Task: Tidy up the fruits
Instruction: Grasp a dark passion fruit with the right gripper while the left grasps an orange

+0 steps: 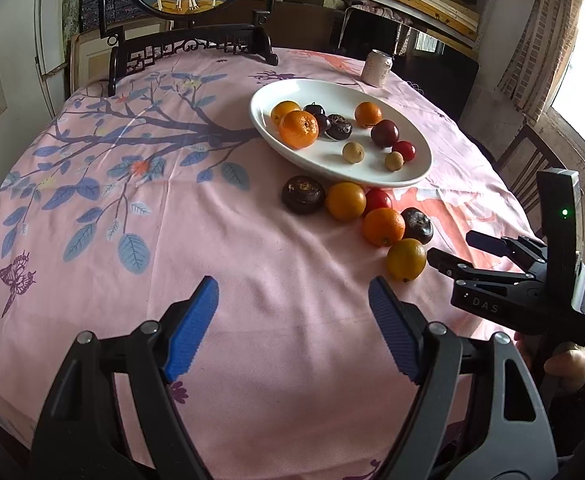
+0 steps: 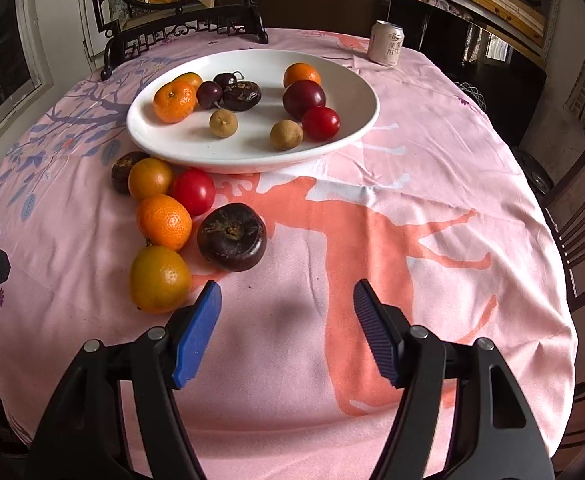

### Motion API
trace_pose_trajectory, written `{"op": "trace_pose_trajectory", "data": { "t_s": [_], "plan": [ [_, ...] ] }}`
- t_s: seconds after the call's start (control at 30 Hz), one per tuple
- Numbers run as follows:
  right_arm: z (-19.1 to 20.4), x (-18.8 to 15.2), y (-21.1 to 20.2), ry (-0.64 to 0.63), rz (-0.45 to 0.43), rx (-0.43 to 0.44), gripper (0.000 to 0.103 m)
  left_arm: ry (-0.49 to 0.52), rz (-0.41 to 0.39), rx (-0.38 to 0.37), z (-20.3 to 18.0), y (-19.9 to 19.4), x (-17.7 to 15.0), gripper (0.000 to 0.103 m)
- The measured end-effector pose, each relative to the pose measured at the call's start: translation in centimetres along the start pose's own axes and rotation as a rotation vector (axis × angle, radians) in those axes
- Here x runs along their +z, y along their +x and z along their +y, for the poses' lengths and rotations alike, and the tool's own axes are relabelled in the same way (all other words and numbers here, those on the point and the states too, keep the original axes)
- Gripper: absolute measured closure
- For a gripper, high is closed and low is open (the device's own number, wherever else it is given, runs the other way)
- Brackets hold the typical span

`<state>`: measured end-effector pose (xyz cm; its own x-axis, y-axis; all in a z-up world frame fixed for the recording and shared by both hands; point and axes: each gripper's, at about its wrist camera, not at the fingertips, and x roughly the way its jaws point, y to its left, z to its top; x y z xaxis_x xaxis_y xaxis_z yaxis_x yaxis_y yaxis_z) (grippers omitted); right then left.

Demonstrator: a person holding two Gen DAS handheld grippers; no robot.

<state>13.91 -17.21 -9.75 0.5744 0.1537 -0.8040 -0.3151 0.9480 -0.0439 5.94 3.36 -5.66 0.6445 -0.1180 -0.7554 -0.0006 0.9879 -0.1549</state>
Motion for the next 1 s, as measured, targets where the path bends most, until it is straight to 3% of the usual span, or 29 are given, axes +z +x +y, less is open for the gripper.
{"op": "trace_pose_trajectory", "data": {
  "t_s": [0.2,0.27,0.37,0.53,0.8,0.87,0.9,0.93,1.0],
  "plan": [
    [1.7,1.4,1.7,-0.054,-0.022,0.022,0.037,-0.003,0.004,0.000,0.2,-0.3,-0.2,0.024],
    [2.2,1.8,2.2,-0.069,-0.025,0.070,0.062,0.003,0.003,0.005,0.1,-0.4,-0.3,0.024],
    [2.8,1.8,1.6,-0.088,-0.027,0.032,0.062,0.017,0.012,0.001,-0.5,-0.4,-0.3,0.024],
    [0.1,0.9,-1.1,0.015,-0.054,0.007,0.062,0.070,0.067,-0.056,-3.2,1.1,-0.5,0.024],
    [-4.0,-2.0,-4.5,0.117,-0.100,0.035,0.062,0.137,0.134,-0.004,-7.1,5.6,-0.4,0.024],
    [-4.7,-2.4,-4.8,0.136,-0.104,0.044,0.062,0.151,0.145,0.019,-7.7,6.6,-0.5,0.034],
    [-5.0,-2.6,-4.8,0.144,-0.105,0.044,0.062,0.154,0.165,0.018,-8.0,7.2,-0.6,0.060],
    [-5.2,-2.7,-4.9,0.151,-0.106,0.046,0.062,0.160,0.167,0.032,-8.1,7.4,-0.7,0.066],
    [-5.6,-2.8,-5.0,0.164,-0.109,0.054,0.062,0.166,0.165,0.025,-8.4,7.2,-0.8,0.067]
  ]
}}
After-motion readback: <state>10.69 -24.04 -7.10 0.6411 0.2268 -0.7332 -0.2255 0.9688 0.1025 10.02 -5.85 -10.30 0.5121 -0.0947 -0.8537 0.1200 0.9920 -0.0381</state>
